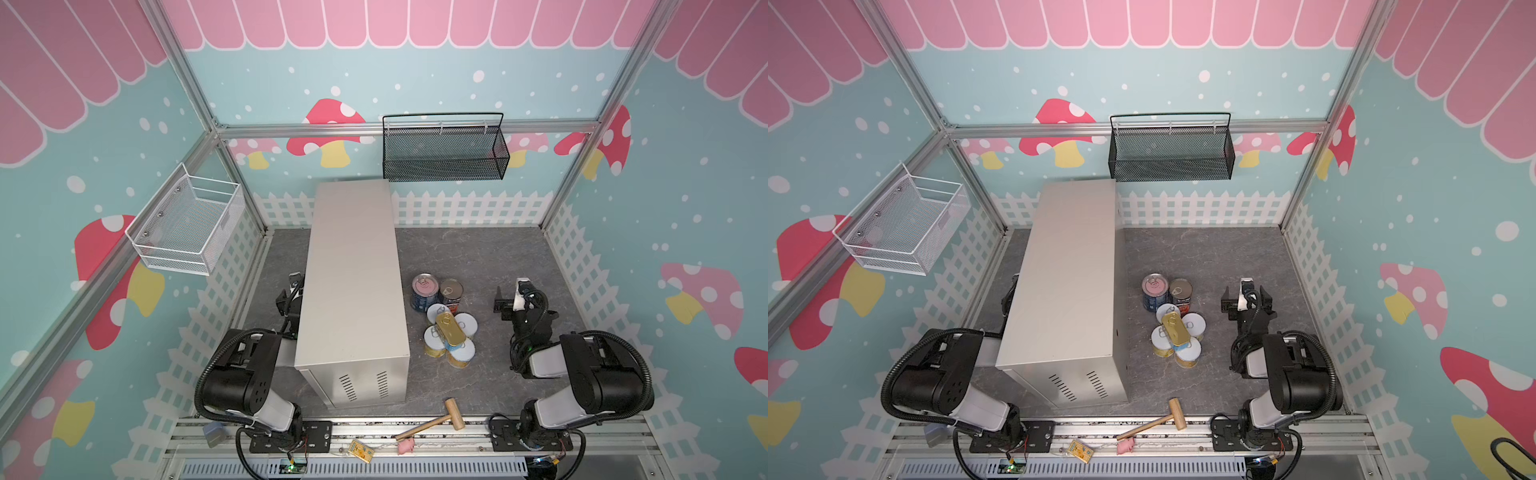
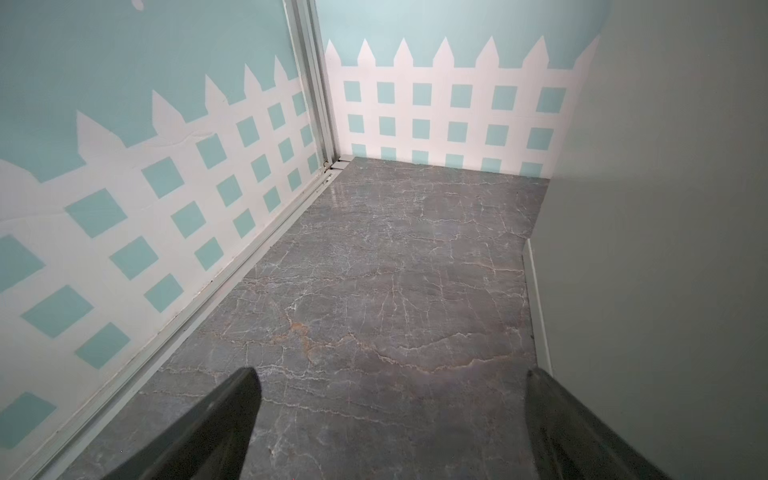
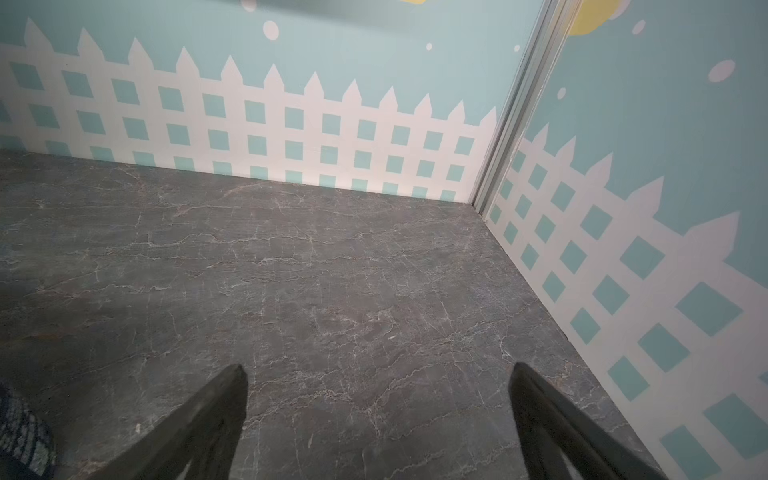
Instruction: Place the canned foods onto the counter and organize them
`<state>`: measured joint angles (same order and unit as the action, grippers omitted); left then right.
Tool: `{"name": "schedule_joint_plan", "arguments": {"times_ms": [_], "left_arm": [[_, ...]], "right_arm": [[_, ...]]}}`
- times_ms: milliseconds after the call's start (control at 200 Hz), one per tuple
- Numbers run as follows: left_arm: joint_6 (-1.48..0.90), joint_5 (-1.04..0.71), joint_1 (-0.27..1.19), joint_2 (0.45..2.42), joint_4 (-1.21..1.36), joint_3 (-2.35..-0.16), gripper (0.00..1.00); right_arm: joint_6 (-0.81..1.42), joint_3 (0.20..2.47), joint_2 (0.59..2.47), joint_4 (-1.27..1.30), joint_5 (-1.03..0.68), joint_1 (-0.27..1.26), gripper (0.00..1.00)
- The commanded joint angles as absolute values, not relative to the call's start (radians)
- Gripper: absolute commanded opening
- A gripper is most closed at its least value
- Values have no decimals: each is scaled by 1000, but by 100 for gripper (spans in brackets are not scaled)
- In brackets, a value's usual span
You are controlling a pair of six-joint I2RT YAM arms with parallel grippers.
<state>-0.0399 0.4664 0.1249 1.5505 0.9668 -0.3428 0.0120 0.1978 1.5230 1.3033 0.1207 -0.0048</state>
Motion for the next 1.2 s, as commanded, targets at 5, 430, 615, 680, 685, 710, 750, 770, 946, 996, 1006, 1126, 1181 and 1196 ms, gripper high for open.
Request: {"name": "schedule_joint_plan", "arguments": {"times_ms": [5, 430, 615, 680, 685, 710, 750, 770, 946, 996, 1006, 1126, 1181, 1196], "left_arm": [[-35, 445, 124, 1542, 966, -357, 99], [-35, 436, 113, 1554, 971, -365, 99], [-39, 429, 109, 1551, 962, -366, 99], [-40, 429, 108, 1551, 962, -367, 99], [-40, 429, 107, 1551, 962, -367, 99], [-39, 428, 108, 1551, 963, -367, 99], [-40, 429, 107, 1552, 962, -367, 99], [-39, 429, 108, 1552, 962, -367, 99], [-40, 428, 107, 1552, 960, -368, 99], [-39, 429, 107, 1552, 959, -368, 99], [-40, 428, 107, 1552, 960, -368, 99], [-54, 406, 92, 1550, 937, -377, 99], [-61, 388, 81, 1548, 923, -380, 99], [-61, 384, 81, 1548, 923, -382, 99]], "right_arm": [[6, 196, 1529, 1335, 113, 3, 99], [-28, 200, 1529, 1330, 21, 2, 99], [-29, 199, 1529, 1328, 21, 2, 99], [-28, 199, 1528, 1329, 21, 2, 99], [-28, 199, 1528, 1328, 21, 2, 99], [-29, 199, 1529, 1328, 22, 1, 99], [-28, 199, 1529, 1329, 22, 3, 99], [-29, 199, 1528, 1328, 22, 3, 99], [-28, 199, 1528, 1328, 21, 2, 99], [-28, 199, 1529, 1329, 21, 2, 99], [-29, 199, 1529, 1329, 21, 2, 99], [-29, 199, 1529, 1328, 22, 2, 99], [-29, 199, 1529, 1328, 22, 3, 99], [-29, 199, 1529, 1328, 21, 3, 99]]}}
